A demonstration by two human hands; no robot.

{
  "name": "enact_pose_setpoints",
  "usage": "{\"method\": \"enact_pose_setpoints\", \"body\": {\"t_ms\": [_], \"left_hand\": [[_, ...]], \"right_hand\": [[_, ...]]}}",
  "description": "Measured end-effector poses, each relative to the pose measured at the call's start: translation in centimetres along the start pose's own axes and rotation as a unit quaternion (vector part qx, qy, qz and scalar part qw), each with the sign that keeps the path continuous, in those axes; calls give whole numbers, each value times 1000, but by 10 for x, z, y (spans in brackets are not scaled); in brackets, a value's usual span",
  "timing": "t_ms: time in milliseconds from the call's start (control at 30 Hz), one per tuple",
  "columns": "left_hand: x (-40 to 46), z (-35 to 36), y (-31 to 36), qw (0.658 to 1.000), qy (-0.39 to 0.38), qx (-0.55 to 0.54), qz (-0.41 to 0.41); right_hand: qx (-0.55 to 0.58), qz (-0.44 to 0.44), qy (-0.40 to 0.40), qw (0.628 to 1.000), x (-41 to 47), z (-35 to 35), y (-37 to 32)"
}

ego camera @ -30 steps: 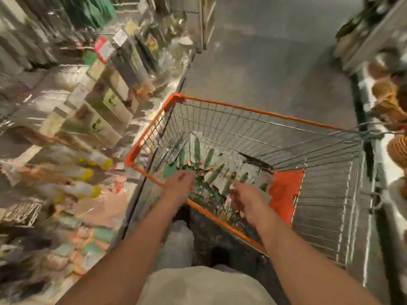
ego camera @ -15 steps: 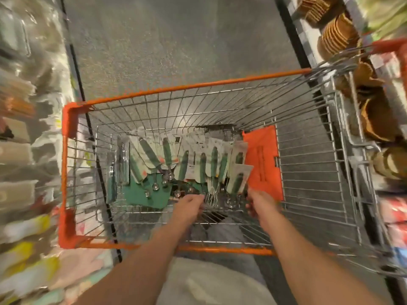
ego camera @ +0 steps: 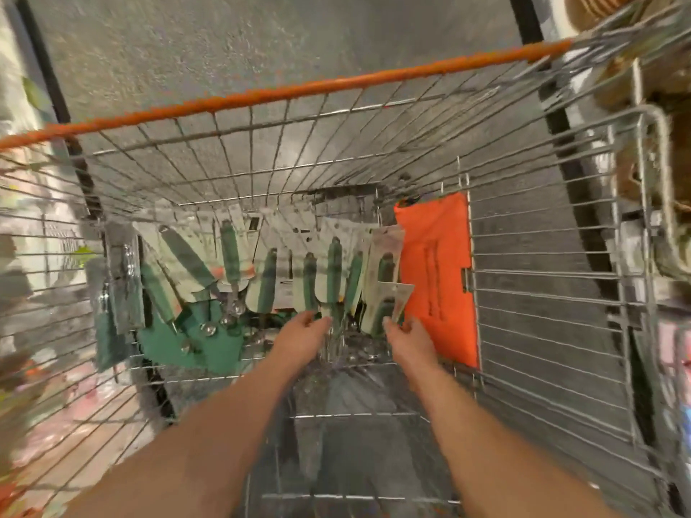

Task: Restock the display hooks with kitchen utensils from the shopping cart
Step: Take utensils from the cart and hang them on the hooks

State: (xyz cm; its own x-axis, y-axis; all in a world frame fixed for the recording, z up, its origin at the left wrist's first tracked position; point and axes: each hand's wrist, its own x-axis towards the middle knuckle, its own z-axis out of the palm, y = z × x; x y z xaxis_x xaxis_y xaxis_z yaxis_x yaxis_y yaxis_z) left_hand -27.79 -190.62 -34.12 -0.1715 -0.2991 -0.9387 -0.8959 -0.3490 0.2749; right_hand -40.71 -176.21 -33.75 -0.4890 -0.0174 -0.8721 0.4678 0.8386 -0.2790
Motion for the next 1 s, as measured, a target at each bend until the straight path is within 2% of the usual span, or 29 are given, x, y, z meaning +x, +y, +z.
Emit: {"method": "enact_pose_setpoints", "body": {"t_ms": [100,300,500,633,800,900,1000], "left_hand": [[22,17,0,1000,1,-5,7],[50,52,-7,999,-6,-28,-16],[72,65,-16,998,46,-27,-23],[76,72,-23,997,59,-27,-37],[79,77,-25,997,32,-44,-49],[77,72,-24,999,25,-26,-29],[68,62,-27,997,32,-63,-9]], "right_hand": [[8,-13,-8,1000,19,14,4],[16,-42,37,998,46,37,11],[-19,-69,45,996,61,52,12],[-13,-74,31,997,78,47,11],[50,-102,15,993,85,44,6],[85,-93,-13,992,87,38,1],[102,-73,-43,991,86,35,-4]]}}
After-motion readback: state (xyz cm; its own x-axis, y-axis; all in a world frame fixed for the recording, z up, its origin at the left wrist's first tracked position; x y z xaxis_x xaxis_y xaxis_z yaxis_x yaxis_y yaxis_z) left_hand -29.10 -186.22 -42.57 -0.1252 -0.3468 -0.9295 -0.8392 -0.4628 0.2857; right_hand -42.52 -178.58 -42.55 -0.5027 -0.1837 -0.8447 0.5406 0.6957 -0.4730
